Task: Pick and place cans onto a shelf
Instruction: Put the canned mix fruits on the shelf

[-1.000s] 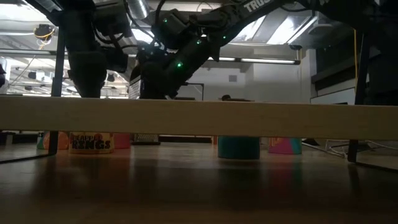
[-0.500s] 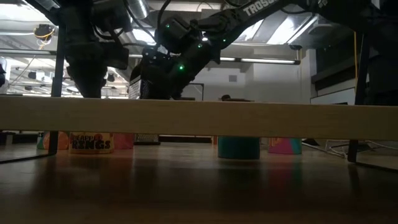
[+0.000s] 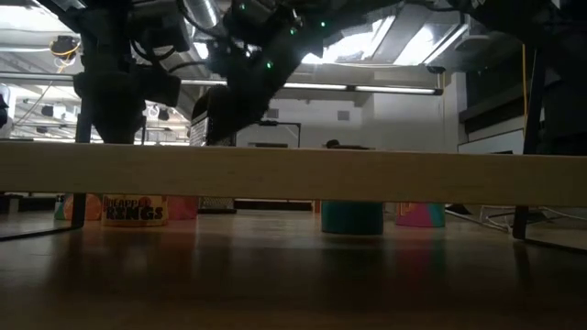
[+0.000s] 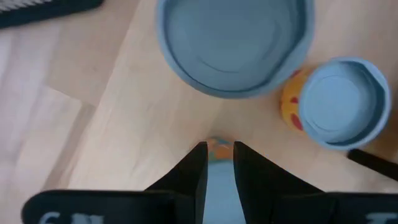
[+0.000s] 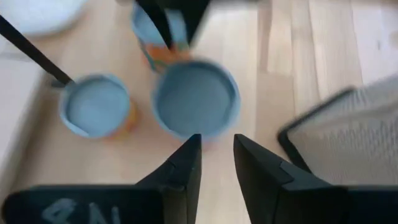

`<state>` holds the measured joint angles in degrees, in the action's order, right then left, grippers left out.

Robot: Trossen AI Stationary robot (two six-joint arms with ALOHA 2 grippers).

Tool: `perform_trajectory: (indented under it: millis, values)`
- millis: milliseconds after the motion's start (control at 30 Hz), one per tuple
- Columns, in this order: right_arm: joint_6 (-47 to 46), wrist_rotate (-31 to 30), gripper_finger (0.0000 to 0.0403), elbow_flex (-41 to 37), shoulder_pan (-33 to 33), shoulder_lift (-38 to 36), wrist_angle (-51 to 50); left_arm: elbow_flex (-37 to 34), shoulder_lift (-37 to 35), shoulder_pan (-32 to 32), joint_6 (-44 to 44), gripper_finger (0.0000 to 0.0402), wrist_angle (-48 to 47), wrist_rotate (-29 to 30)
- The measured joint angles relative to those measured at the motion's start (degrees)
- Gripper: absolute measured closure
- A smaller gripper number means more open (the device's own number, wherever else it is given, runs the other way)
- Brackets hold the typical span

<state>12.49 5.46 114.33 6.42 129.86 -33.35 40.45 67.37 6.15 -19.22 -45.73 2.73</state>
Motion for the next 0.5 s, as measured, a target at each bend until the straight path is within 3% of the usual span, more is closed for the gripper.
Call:
perform_trajectory:
  millis: [333,500]
  values:
    - [2.8,5.2,0.0302,0.3,-3.0,0.0,2.5,0.0,0.0,0.0,0.1,0.0331,0.0,2.3]
    - [2.7,5.1,0.0268,0.3,-3.8,0.1,4.4,0.0,0.0,0.0,0.3,0.0331,0.0,2.3]
